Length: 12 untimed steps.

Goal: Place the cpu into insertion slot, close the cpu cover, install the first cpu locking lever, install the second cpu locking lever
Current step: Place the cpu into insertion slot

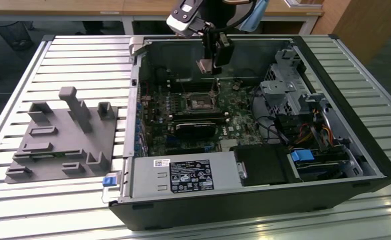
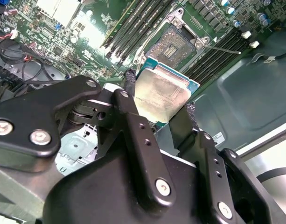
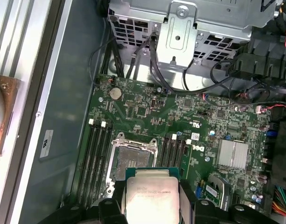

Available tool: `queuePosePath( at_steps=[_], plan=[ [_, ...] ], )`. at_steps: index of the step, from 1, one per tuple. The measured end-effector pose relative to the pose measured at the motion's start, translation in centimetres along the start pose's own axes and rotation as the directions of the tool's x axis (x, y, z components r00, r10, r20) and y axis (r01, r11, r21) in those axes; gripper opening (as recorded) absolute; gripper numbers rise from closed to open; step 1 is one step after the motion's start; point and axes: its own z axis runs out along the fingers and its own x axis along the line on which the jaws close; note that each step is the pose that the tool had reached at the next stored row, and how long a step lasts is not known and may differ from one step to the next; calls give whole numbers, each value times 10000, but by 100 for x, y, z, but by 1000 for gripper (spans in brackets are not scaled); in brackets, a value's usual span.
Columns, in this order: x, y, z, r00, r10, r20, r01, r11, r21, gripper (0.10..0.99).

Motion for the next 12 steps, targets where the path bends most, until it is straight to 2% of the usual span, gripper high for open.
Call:
queuePosePath(
  at_steps=[6,9,12],
  plan=[
    [3,-25,70,9999,110,15,-110,9999,-2,541],
    [3,-28,100,9983,586,60,-586,9983,-10,541],
    [2,-31,130,9936,1121,109,-1121,9937,-23,541]
  ],
)
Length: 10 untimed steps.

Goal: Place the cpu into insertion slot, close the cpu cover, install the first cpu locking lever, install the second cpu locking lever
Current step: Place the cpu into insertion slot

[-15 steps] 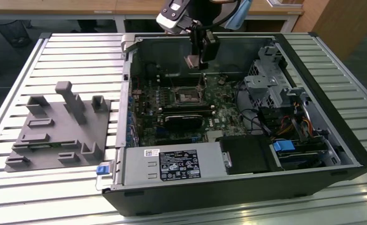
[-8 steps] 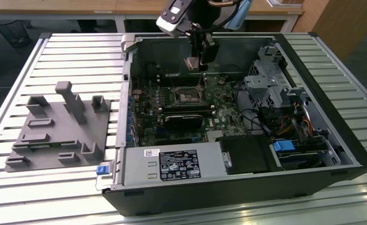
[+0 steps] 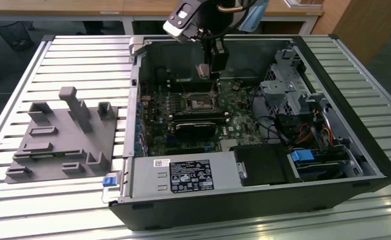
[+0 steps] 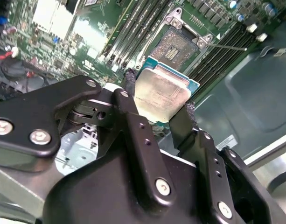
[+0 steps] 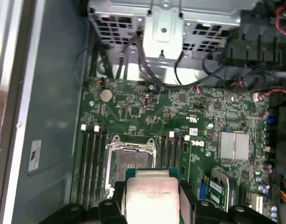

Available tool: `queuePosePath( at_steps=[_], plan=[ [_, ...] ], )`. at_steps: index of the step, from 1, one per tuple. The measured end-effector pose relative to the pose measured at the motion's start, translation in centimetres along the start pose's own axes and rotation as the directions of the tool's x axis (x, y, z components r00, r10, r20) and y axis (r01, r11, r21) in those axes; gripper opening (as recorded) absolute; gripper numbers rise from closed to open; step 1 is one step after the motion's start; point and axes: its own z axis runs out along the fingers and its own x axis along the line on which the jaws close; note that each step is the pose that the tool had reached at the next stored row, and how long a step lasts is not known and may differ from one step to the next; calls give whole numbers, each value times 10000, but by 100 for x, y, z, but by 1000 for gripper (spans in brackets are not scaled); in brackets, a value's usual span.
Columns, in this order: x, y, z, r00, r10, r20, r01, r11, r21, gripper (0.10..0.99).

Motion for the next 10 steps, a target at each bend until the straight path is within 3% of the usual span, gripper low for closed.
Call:
queuePosePath(
  at_steps=[4,10],
  plan=[
    [0,-11,35,9992,405,39,-405,9992,-35,541],
    [6,-142,90,9992,395,42,-394,9989,-249,541]
  ],
)
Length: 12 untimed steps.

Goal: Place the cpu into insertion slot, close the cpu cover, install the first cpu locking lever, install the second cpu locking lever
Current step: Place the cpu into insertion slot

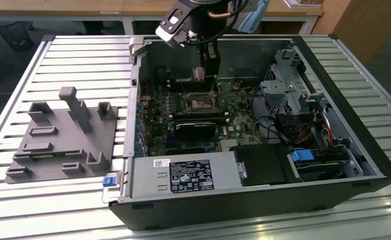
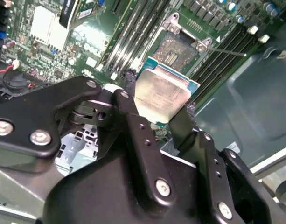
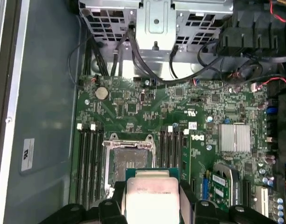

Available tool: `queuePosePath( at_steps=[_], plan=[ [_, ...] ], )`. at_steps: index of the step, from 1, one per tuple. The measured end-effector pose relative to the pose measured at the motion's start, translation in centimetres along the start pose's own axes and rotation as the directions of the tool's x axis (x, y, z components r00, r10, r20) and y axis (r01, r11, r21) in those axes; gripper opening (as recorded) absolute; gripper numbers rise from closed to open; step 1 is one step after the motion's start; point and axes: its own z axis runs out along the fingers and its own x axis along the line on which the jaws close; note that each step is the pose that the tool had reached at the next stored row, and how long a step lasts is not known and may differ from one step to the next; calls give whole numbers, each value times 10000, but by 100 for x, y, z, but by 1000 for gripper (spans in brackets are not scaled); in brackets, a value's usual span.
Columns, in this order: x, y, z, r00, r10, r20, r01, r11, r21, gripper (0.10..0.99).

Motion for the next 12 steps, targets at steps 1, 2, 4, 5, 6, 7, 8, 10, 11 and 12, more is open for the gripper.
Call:
queuePosePath(
  at_steps=[1,2,4,5,6,7,8,10,11,12],
  plan=[
    [0,-2,17,10000,0,0,0,10000,-11,541],
    [0,-4,32,10000,-2,0,2,10000,-13,541],
    [-1,-7,58,10000,-2,0,2,10000,-14,541],
    [-1,-7,71,10000,-1,-1,1,10000,-15,541],
    [-1,-4,86,10000,-1,0,1,10000,-15,541],
    [-1,-4,100,10000,-1,-1,1,10000,-15,541],
    [-1,-5,108,10000,0,0,0,10000,-14,541],
    [-1,-5,111,10000,-1,2,1,10000,-13,541],
    [-1,-5,113,10000,-1,1,1,10000,-14,541],
    [-1,-6,116,10000,-1,0,1,10000,-14,541]
  ],
)
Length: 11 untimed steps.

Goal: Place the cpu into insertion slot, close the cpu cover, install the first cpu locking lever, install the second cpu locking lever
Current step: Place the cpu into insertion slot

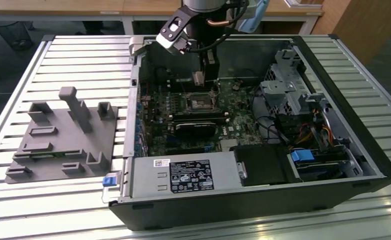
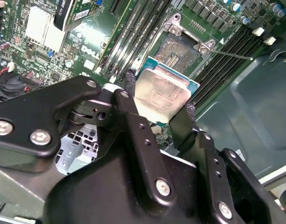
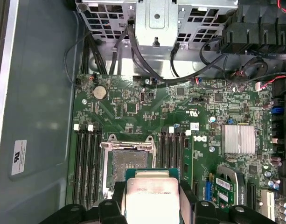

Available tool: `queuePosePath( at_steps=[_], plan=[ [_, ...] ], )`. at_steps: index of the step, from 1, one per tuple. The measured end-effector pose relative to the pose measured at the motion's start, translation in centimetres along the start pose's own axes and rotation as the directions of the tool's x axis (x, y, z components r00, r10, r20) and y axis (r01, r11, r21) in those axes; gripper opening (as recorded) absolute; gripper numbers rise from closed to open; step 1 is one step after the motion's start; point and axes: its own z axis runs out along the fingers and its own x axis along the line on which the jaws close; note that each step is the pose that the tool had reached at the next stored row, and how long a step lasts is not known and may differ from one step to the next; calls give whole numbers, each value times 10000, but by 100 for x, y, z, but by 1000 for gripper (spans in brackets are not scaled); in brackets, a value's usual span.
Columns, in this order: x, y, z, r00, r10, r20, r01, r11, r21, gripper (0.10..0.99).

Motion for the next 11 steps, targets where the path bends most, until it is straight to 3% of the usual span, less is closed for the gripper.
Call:
queuePosePath(
  at_steps=[11],
  plan=[
    [1,-3,32,10000,-1,3,1,10000,0,541]
  ],
)
